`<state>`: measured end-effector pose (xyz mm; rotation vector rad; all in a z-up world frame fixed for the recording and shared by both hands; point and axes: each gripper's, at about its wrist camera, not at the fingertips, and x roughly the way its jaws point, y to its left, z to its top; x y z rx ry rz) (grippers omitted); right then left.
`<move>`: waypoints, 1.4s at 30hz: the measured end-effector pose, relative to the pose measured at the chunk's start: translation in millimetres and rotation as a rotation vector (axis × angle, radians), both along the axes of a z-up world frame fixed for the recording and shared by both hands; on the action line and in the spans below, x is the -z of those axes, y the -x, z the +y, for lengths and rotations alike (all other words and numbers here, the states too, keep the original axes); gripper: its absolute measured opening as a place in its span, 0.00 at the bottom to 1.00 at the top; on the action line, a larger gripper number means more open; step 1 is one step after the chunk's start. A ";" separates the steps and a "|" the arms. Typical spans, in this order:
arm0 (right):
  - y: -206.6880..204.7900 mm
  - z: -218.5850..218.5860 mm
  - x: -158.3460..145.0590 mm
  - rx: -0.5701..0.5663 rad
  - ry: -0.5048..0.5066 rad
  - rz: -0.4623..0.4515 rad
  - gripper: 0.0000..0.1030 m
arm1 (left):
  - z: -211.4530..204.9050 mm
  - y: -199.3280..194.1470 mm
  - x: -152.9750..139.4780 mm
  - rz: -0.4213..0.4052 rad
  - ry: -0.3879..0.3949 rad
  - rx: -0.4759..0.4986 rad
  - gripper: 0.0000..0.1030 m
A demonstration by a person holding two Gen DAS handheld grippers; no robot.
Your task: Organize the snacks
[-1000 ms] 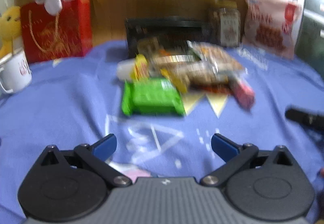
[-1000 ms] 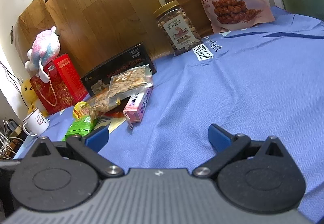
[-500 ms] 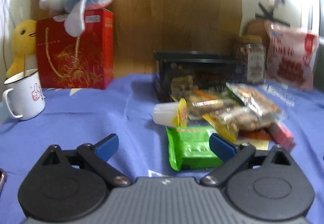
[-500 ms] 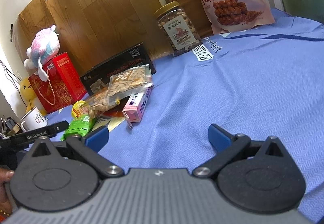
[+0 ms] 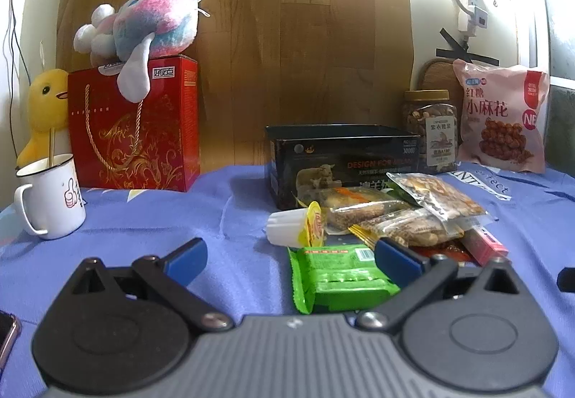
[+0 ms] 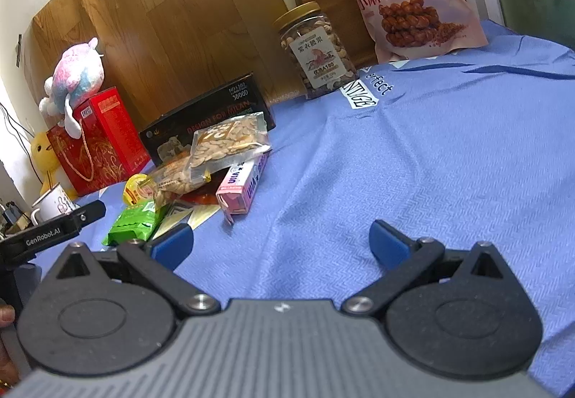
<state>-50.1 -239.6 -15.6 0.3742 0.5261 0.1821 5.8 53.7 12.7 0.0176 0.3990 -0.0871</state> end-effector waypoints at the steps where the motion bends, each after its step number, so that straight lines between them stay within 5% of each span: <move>1: 0.0 0.6 0.1 0.000 0.003 0.001 1.00 | 0.9 0.5 0.9 0.001 0.004 -0.001 1.00; 4: -0.7 0.1 -1.5 -0.005 0.007 0.009 1.00 | 4.7 -1.4 1.6 0.014 0.024 -0.003 1.00; 7: -1.8 1.7 -10.4 -0.035 0.021 -0.007 0.78 | 12.5 -1.2 2.2 0.017 0.059 -0.013 1.00; 11: -18.6 16.3 -30.3 -0.117 0.088 -0.054 0.68 | 18.8 -1.2 2.0 0.015 0.093 -0.028 1.00; 15: -58.4 41.5 -42.7 -0.203 0.150 -0.064 0.70 | 19.3 -0.8 1.4 0.011 0.095 -0.028 1.00; 16: -76.1 49.6 -43.2 -0.189 0.172 -0.067 0.80 | 18.7 -0.1 1.2 0.007 0.093 -0.022 1.00; 17: -88.9 54.3 -41.8 -0.176 0.184 -0.068 0.99 | 17.7 0.5 1.3 0.004 0.091 -0.014 1.00; 18: -112.2 61.1 -36.4 -0.159 0.217 -0.053 1.00 | 16.4 0.7 1.4 0.004 0.087 -0.002 1.00; 19: -129.3 63.1 -28.6 -0.147 0.237 -0.003 0.96 | 14.3 0.1 1.5 0.008 0.081 0.013 1.00; 20: -137.4 60.1 -21.0 -0.130 0.213 0.041 0.60 | 12.3 -0.7 1.8 0.013 0.072 0.027 1.00; 21: -137.1 49.8 -16.8 -0.133 0.104 0.070 0.57 | 10.3 -1.2 2.1 0.018 0.065 0.039 1.00; 22: -128.1 43.3 -16.7 -0.123 0.067 0.075 0.40 | 8.7 -1.3 2.3 0.021 0.059 0.052 1.00; 25: -82.3 33.7 -12.7 -0.140 0.051 0.062 0.29 | 5.1 -2.4 3.2 0.036 0.054 0.106 1.00; 28: -47.2 40.1 -8.9 -0.156 0.079 0.034 0.28 | 1.3 -5.0 4.1 0.051 0.050 0.153 1.00; 34: -44.7 42.8 -3.1 -0.183 0.148 0.024 0.32 | 4.8 -0.2 4.0 0.020 0.065 0.141 1.00; 37: -43.8 39.7 0.0 -0.163 0.135 0.029 0.48 | 5.9 3.7 2.1 -0.006 0.064 0.123 1.00; 42: -31.5 52.9 -1.6 -0.181 0.234 0.013 0.58 | 6.7 3.2 0.8 -0.006 0.063 0.117 1.00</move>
